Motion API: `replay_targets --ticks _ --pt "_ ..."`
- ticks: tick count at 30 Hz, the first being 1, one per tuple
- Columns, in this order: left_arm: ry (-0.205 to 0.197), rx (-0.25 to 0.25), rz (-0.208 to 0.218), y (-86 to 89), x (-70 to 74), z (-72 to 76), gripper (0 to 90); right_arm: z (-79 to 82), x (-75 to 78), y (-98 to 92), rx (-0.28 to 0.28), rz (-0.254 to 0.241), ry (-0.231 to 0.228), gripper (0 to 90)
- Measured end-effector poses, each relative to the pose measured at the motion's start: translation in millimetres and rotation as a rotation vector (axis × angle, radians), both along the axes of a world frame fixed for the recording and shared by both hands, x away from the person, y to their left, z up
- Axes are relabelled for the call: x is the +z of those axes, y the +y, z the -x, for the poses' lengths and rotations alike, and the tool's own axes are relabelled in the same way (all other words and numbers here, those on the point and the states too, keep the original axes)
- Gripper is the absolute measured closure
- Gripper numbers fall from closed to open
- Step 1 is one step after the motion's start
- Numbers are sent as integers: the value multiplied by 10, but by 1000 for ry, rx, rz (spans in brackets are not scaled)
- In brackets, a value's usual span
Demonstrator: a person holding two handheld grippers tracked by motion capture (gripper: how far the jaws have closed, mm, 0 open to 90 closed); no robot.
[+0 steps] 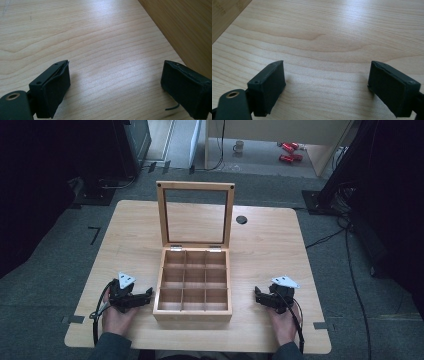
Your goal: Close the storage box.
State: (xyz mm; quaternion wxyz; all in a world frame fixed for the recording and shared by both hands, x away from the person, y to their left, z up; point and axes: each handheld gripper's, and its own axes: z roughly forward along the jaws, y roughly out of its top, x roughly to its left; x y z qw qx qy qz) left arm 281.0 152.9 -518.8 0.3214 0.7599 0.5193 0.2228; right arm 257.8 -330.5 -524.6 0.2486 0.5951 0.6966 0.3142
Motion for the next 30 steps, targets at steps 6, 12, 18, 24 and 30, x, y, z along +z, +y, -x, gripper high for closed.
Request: replay_targets --ticks 6,12,18,24,30 --pt "5 -3 -1 16 10 2 115 -14 1 10 -44 -3 -6 167" --pt "8 1 -2 48 28 6 168 -4 50 13 -18 9 22 272" --pt "10 20 2 65 46 14 232 -9 50 33 4 40 24 175" --pt "10 1 4 35 139 27 265 39 152 106 26 61 -8 183" --pt "-20 -10 5 44 231 32 277 174 392 159 67 63 -148 248"
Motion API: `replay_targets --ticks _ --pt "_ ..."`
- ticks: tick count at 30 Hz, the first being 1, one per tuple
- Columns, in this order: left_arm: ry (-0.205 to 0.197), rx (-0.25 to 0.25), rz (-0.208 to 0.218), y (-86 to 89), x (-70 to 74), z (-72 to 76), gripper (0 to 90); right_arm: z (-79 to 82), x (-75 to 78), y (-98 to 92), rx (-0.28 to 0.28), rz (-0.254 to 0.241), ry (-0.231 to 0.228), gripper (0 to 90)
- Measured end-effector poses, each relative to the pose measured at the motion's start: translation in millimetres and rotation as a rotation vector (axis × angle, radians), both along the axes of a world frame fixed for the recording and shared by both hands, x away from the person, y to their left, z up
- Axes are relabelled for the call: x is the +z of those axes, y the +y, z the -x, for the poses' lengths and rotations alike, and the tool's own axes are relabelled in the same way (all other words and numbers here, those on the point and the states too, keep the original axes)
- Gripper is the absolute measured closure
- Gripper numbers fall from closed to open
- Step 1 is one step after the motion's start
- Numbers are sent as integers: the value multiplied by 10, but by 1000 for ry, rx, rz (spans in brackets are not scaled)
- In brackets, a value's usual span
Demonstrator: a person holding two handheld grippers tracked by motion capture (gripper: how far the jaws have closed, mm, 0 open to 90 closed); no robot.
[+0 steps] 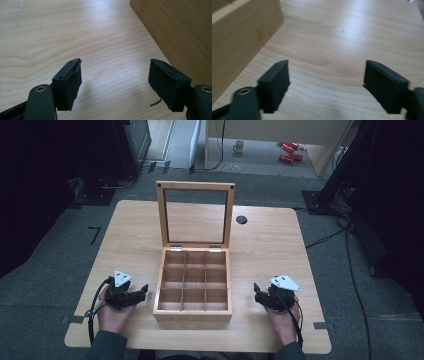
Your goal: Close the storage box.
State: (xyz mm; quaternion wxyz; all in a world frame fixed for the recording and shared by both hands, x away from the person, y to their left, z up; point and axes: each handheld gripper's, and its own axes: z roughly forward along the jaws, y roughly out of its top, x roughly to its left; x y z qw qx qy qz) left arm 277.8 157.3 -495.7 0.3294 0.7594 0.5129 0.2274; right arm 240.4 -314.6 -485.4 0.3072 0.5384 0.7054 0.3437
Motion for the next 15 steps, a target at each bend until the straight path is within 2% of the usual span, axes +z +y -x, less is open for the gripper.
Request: replay_targets --ticks 1,2,6,7,8,9,15 --pt "-7 -3 6 3 15 1 279 15 33 11 28 5 -3 299" --pt "-13 -5 10 2 28 2 282 16 61 20 49 7 7 301" --pt "-28 -15 4 -10 60 4 284 22 117 49 69 1 4 322" --pt "-35 -19 18 -12 76 5 288 5 142 42 76 -33 12 322" --pt "-35 -19 18 -12 76 5 292 5 142 42 76 -33 12 322" --pt "-44 -28 18 -14 102 6 292 -16 163 27 78 -68 20 331" --pt "-79 -41 39 -37 234 -20 305 -62 243 7 69 -114 16 337"
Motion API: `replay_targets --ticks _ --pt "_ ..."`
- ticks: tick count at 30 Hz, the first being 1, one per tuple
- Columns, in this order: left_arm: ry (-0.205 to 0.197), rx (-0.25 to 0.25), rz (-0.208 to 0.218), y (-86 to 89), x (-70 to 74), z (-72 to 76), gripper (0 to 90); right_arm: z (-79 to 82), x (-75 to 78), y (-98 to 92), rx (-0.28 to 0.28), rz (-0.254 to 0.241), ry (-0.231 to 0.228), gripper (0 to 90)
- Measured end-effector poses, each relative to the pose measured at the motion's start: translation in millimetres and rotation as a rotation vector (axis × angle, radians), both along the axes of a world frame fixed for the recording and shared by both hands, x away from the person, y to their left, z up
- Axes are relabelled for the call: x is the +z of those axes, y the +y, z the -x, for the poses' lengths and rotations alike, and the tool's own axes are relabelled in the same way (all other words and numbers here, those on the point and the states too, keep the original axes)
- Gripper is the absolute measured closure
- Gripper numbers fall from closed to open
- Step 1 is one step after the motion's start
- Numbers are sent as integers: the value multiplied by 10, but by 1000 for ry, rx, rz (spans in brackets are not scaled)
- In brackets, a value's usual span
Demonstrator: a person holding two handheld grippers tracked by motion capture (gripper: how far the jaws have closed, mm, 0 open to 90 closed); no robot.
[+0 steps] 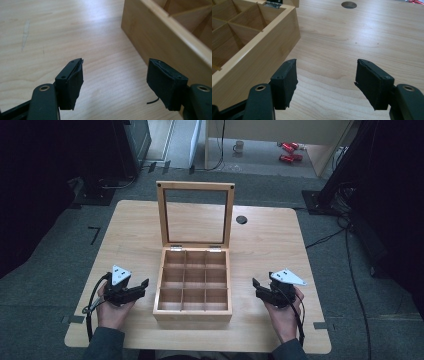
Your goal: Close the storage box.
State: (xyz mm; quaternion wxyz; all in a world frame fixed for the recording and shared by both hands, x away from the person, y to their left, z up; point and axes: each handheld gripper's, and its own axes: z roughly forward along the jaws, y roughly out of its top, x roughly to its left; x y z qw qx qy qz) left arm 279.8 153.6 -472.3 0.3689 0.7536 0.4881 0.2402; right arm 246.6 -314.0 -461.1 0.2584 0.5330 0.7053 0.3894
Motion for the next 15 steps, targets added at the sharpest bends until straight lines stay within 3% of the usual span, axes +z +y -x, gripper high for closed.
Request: replay_targets --ticks 5,9,15 --pt "-14 -11 10 -16 97 -30 320 -36 79 14 5 -7 -8 358" --pt "-35 -13 32 -19 209 -79 325 -63 208 62 10 1 -50 419" --pt "-46 -21 51 -22 316 -131 334 -128 314 143 33 7 -71 449"
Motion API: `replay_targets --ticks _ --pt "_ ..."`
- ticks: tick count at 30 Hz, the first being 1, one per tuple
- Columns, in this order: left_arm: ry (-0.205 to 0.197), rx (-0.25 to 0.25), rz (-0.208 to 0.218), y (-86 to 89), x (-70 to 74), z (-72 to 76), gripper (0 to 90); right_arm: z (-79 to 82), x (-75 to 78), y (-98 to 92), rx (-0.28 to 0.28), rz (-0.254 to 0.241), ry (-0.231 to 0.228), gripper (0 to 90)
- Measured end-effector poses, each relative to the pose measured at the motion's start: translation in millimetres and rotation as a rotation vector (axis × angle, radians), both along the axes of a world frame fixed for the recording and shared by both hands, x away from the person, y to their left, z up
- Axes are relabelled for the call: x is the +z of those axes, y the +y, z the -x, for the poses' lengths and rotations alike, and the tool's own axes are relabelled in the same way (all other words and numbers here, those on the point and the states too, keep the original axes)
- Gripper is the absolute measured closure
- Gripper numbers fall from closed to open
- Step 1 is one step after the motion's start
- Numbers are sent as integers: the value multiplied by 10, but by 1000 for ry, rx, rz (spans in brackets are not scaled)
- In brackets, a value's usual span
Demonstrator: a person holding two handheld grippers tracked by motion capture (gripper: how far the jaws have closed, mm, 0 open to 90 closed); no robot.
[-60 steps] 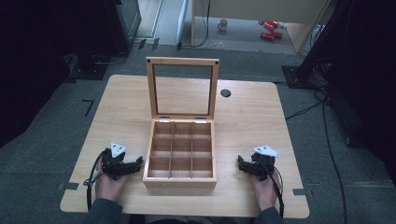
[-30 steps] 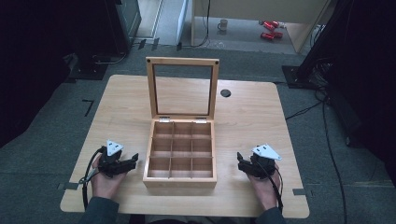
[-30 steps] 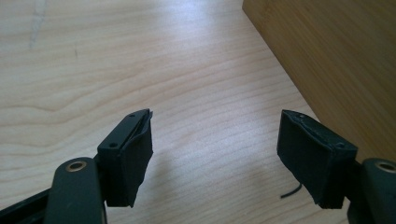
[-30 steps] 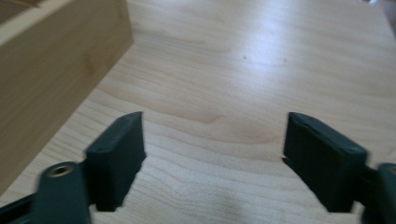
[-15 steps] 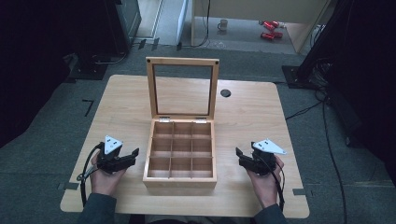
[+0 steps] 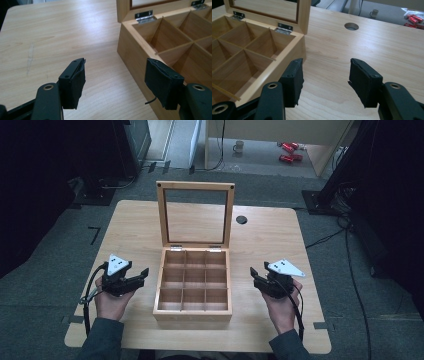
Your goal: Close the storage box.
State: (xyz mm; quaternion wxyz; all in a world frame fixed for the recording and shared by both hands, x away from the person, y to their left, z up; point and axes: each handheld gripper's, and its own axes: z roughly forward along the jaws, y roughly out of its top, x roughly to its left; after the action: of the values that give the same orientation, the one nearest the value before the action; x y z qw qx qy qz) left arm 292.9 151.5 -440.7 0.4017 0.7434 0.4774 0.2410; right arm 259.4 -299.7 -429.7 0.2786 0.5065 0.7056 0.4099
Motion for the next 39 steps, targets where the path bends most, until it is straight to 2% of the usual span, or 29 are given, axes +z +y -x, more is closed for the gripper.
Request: replay_targets --ticks 8,13,16,25,30,39 --pt "-14 -18 12 -13 109 -60 343 -115 66 53 17 -9 -6 445" --pt "-32 -24 3 -41 170 -108 344 -197 135 50 14 -19 -9 427" --pt "-62 -18 -13 -67 210 -151 337 -246 179 45 8 -36 -11 417" --pt "-81 -30 -7 -117 286 -238 333 -336 228 104 11 -44 -24 390" --pt "-98 -40 -6 -165 350 -288 342 -417 264 130 15 -29 -17 407" --pt "-108 -47 -7 -242 436 -401 350 -516 323 148 30 -69 -34 456"
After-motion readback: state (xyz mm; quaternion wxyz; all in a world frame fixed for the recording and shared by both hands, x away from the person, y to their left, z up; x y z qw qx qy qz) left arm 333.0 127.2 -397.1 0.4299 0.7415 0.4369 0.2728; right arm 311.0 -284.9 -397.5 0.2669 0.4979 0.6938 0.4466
